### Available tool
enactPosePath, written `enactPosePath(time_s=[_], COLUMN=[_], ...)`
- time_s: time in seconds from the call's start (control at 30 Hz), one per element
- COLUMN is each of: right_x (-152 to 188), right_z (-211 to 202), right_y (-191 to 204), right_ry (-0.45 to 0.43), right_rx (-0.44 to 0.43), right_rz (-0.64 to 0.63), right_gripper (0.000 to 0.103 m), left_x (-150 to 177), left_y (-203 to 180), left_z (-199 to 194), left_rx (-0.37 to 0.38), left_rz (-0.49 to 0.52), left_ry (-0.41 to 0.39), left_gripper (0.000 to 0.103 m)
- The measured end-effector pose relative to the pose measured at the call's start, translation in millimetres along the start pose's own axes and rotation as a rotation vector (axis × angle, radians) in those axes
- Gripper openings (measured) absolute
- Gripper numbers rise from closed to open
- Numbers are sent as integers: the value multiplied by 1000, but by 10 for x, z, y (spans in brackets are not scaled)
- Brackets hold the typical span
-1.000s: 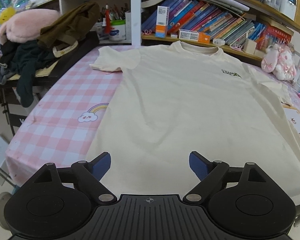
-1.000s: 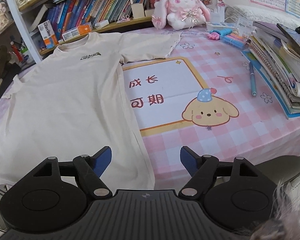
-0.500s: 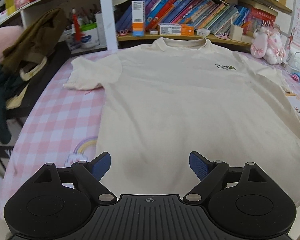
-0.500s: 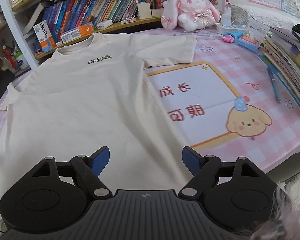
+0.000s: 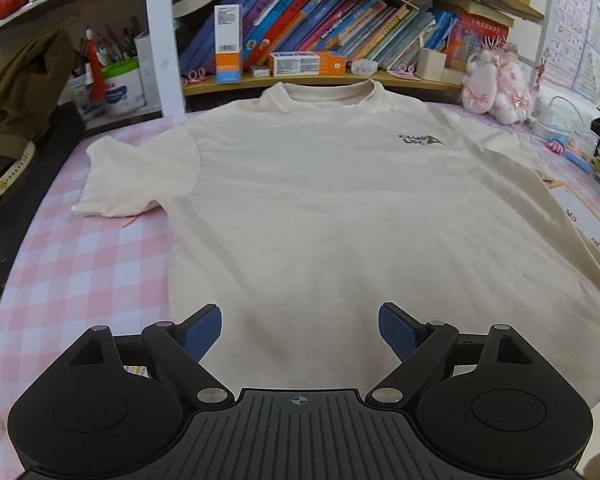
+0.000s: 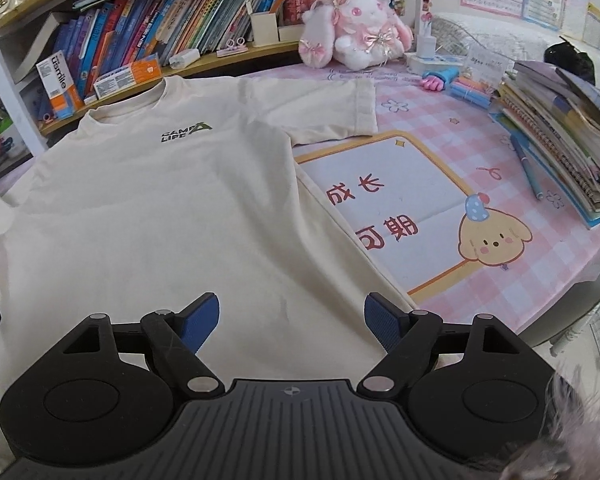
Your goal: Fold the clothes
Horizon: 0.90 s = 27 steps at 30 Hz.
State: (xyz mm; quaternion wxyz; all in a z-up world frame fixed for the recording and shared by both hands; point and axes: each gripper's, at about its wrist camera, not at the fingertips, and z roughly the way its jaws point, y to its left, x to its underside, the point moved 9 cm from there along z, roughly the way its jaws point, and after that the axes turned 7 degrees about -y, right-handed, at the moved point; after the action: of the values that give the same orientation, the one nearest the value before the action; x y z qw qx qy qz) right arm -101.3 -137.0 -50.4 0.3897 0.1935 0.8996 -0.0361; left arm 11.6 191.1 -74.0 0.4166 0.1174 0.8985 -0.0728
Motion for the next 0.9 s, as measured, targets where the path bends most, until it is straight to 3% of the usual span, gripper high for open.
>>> enactPosePath(time_s=[0.4, 0.53, 0.63, 0.9], right_x=[-278, -379, -495, -936], right_z=[222, 382, 574, 1239], right_y=[28, -74, -175, -663], right_ry=[-13, 0, 16, 69], right_rx=[-7, -32, -57, -124], right_rz=[58, 97, 130, 273], right_gripper=[79, 72, 58, 49], left_x=[48, 52, 35, -18], left_y=[109, 74, 41, -211], left_z=[108, 151, 211, 411], left_rx=[-22, -49, -76, -192], left_rz=[-26, -20, -44, -74], left_ry=[30, 42, 56, 105], left_gripper=[89, 89, 89, 89])
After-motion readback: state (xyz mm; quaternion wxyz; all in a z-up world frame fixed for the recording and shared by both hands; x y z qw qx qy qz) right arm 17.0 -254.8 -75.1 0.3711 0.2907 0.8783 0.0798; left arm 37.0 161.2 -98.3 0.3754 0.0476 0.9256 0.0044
